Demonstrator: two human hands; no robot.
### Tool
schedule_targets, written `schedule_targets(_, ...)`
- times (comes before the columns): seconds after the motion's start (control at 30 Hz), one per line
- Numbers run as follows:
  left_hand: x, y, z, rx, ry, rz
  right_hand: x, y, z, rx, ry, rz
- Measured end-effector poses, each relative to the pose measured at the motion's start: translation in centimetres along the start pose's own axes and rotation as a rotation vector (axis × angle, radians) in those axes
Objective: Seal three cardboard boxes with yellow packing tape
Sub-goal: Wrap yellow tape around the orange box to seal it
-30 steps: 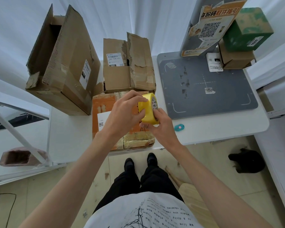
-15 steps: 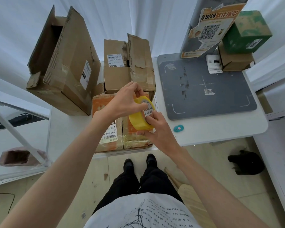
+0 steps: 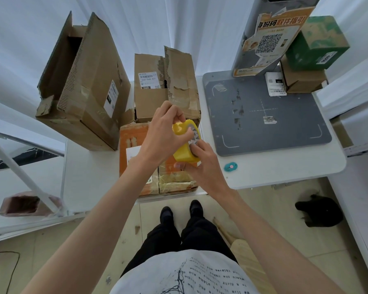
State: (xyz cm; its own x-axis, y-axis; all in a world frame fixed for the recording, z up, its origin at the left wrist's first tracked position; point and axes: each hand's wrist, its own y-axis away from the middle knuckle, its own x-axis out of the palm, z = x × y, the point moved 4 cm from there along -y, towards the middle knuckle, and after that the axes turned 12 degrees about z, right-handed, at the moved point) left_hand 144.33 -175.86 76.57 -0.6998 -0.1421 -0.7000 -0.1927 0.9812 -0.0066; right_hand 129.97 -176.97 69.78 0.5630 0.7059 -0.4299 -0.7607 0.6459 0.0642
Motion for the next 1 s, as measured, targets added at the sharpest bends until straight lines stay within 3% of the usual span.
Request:
schedule_targets(0.33, 1.1, 2.1, -2.3, 0.076, -0.026, -0.026, -2.8, -2.0, 1.2, 0.162, -0.058, -0.083)
schedule_targets(1.0, 1.3, 1.6, -4.0, -0.064, 0.034, -0.093, -3.7, -1.4, 5.0, 0.318, 0.064, -0.08)
